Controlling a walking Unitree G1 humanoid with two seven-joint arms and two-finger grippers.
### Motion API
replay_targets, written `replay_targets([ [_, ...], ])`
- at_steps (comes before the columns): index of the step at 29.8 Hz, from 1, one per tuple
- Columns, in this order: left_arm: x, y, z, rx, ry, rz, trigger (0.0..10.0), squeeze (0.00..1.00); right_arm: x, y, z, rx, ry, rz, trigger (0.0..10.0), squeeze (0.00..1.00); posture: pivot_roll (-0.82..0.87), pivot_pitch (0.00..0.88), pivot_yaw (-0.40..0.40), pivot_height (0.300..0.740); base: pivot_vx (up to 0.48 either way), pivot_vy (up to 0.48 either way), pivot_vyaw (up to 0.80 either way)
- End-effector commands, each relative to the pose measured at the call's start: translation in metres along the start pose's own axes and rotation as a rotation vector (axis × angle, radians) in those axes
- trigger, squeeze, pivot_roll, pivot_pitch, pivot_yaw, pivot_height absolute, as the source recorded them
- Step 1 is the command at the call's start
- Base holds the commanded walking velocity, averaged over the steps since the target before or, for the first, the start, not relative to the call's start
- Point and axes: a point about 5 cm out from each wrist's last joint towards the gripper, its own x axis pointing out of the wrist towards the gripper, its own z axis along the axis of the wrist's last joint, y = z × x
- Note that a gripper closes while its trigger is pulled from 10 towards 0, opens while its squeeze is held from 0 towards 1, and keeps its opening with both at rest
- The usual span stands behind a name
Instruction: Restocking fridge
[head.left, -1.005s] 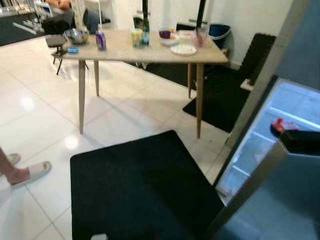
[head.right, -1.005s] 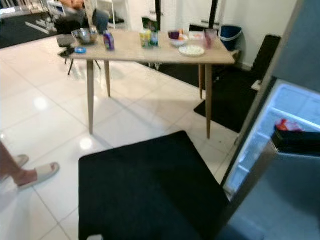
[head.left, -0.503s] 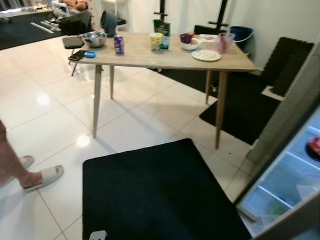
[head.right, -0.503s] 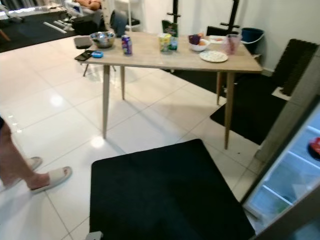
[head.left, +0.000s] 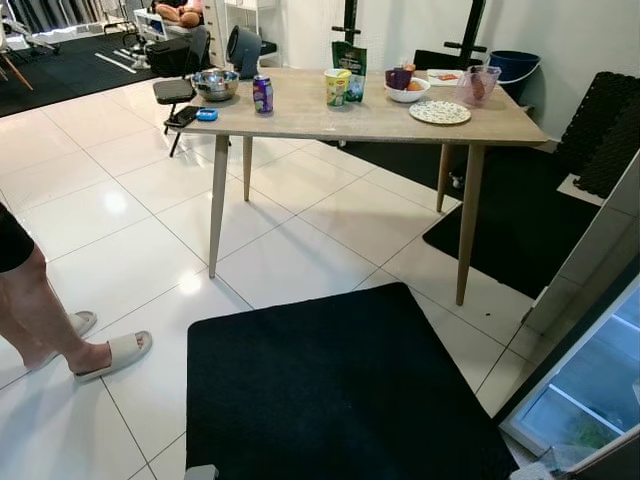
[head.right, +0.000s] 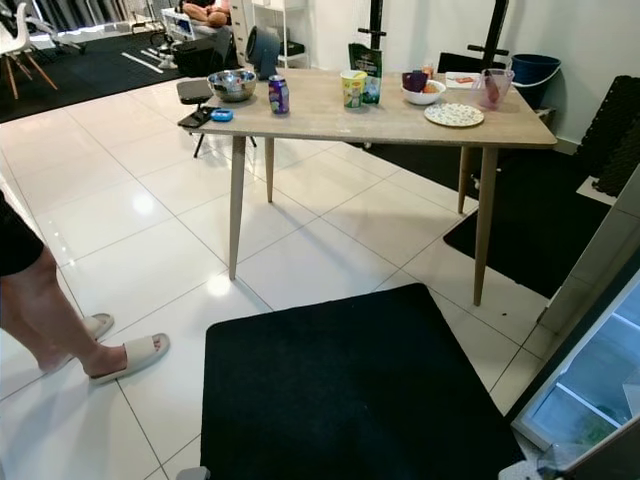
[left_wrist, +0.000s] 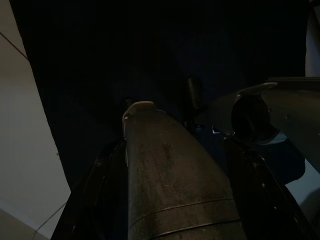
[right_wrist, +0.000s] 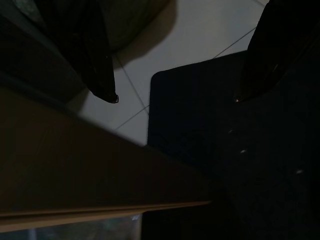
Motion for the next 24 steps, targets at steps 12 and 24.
replay_targets([
  [12, -0.002, 0.000, -0.008, 0.008, 0.040, -0.011, 10.0, 0.00, 0.000, 0.006, -0.004, 0.066, 0.036, 0.049, 10.0, 0.00, -0.18, 0.047, 0.022, 0.740, 0.000, 0.000, -0.62],
  [24, -0.002, 0.001, -0.007, 0.016, 0.042, -0.016, 10.0, 0.00, -0.002, 0.001, -0.020, 0.177, 0.108, 0.000, 10.0, 0.00, -0.19, 0.048, 0.033, 0.740, 0.000, 0.000, -0.39],
])
